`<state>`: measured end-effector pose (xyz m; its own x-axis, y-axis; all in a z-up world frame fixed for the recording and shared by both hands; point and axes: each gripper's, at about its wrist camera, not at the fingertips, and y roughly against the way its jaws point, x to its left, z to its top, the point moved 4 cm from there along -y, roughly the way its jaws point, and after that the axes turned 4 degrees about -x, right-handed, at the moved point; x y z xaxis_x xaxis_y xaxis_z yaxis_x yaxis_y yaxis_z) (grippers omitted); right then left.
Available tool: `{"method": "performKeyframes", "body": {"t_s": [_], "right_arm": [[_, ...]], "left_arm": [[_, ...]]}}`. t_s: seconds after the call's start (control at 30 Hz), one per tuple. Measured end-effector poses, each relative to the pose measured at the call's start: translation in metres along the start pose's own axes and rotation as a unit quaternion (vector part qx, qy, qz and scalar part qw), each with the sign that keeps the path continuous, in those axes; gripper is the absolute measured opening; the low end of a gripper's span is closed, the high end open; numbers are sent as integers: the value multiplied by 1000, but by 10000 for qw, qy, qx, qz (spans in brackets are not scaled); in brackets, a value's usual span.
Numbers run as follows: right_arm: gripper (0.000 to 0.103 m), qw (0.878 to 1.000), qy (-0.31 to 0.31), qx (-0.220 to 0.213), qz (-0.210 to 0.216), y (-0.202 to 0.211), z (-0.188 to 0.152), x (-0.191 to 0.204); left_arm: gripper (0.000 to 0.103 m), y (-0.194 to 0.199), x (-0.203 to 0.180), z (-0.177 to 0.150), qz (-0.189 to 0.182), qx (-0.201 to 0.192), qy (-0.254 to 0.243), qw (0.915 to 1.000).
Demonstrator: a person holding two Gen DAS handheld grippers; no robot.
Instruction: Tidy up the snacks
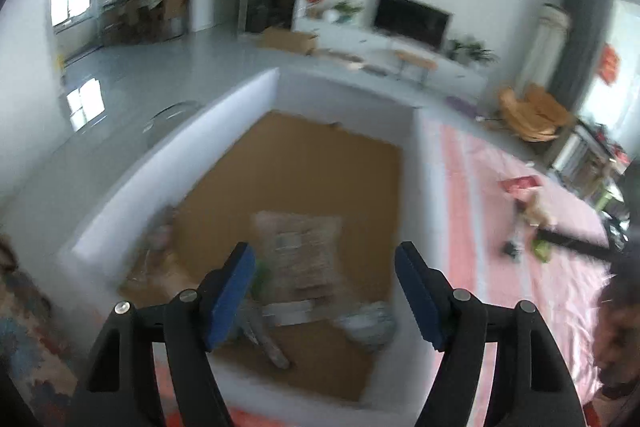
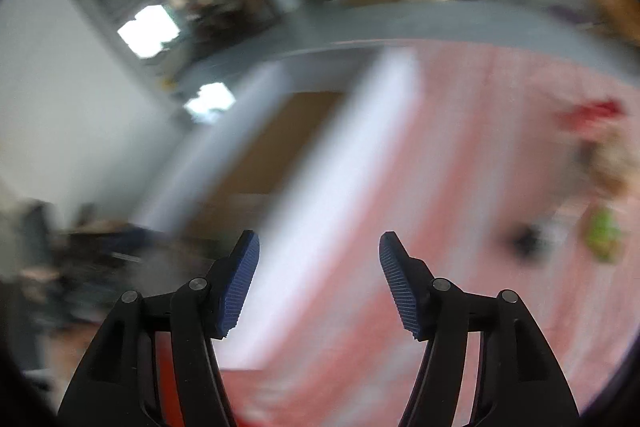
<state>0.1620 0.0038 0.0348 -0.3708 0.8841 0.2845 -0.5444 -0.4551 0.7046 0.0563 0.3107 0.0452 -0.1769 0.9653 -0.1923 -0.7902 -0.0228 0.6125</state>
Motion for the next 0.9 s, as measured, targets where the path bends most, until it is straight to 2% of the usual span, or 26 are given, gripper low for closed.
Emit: {"method": "performKeyframes", "body": {"t_s": [0.03, 0.07, 0.17, 0.23, 0.3, 0.4, 0.5, 0.57, 0.67, 0.77, 0.83, 0.9], "right_arm": [[66, 9992, -34, -6, -386, -1, -9, -30], [66, 9954, -92, 3, -954, 2, -26, -71], [66, 9710, -325, 36, -2369, 19, -62, -168], [66, 9578, -560, -51, -2820, 39, -78, -214], [66, 9453, -738, -151, -3175, 55, -96, -250], [66, 9410, -859, -180, -3269, 64, -110, -272], [66, 9431, -874, -297, -3194, 64, -114, -270], [72, 9421, -877, -357, -3218, 63, -117, -270], [77, 9421, -938, -349, -3201, 61, -115, -264], [83, 9460, -1315, -393, -2938, 68, -122, -271], [84, 9456, -1356, -418, -2927, 71, -125, -271], [85, 9438, -1279, -364, -3025, 69, -124, -269]], "left_arm": [[77, -1, -17, 1, -192, -87, -108, 9997], [84, -2, -34, 2, -383, -156, -223, 9989], [96, -4, -92, -3, -894, -249, -550, 9942], [102, -10, -132, -9, -1201, -85, -739, 9900], [102, -25, -169, -24, -1486, 277, -903, 9844], [102, -61, -209, -54, -1692, 741, -1195, 9755], [102, -101, -235, -79, -1500, 1007, -1447, 9729], [102, -122, -246, -87, -1443, 1060, -1536, 9718], [102, -153, -248, -97, -1205, 1095, -1665, 9725], [101, -171, -242, -110, -1125, 1342, -1374, 9749], [102, -174, -238, -107, -1057, 1123, -1380, 9784], [102, -183, -241, -111, -894, 1128, -1513, 9780]]}}
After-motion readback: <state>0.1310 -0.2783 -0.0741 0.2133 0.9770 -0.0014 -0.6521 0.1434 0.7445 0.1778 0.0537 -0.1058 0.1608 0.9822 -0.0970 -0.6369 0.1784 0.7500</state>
